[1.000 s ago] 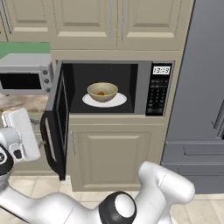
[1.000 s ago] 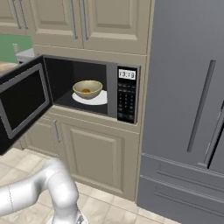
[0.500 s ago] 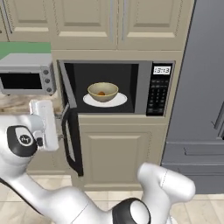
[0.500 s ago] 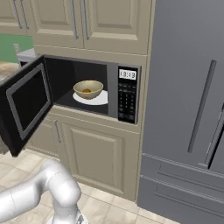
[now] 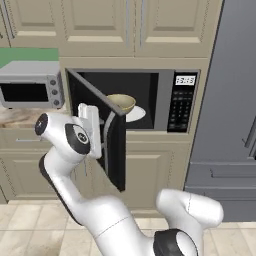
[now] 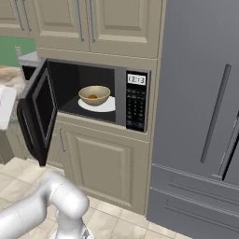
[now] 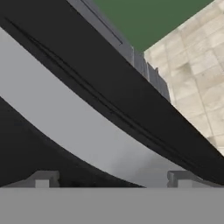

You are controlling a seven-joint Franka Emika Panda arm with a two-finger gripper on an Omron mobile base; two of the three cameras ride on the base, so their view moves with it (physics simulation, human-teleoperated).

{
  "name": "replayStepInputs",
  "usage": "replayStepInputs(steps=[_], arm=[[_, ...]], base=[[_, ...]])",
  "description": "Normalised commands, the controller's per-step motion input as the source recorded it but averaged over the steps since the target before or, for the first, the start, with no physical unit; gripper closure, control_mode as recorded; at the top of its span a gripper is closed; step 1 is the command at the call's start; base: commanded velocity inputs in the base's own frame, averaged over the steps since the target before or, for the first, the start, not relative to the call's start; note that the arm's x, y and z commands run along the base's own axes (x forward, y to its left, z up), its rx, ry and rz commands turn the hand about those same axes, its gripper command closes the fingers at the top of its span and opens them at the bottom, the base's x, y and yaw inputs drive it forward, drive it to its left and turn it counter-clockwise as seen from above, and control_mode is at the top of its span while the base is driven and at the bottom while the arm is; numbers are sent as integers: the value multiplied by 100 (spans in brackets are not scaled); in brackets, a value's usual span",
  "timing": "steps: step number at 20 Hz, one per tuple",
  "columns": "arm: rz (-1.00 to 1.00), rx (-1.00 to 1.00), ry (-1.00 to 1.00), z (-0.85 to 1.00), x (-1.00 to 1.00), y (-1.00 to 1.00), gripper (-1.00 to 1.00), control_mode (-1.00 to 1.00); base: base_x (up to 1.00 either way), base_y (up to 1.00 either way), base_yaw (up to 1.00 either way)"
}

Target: Pick the mushroom from the sink and place it in the bowl. Then pick the bowl and place it in the microwave. Then close the microwave door and press the start button.

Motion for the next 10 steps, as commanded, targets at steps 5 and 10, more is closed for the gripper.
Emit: replayStepInputs(steps=[5,10], arm=[[0,6,0,-31,79,-73,-100,-100],[0,5,0,-27,86,-70,-100,-100]], base=[[0,0,0],[0,0,0]])
